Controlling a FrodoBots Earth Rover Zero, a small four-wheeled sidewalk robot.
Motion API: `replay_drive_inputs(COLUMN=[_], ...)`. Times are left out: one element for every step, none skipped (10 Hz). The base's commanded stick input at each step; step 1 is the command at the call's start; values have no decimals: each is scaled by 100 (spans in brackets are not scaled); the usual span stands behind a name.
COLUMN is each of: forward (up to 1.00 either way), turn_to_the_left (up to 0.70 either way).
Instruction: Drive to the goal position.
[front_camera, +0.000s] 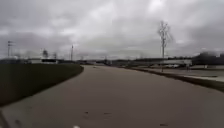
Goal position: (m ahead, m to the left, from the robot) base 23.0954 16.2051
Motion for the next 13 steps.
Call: replay_drive_inputs(forward=[100,100,100,100,100,100,100,100,100,100,100,100,100], turn_to_the_left=[0,0,0,0,0,0,0,0,0,11,33,40,40])
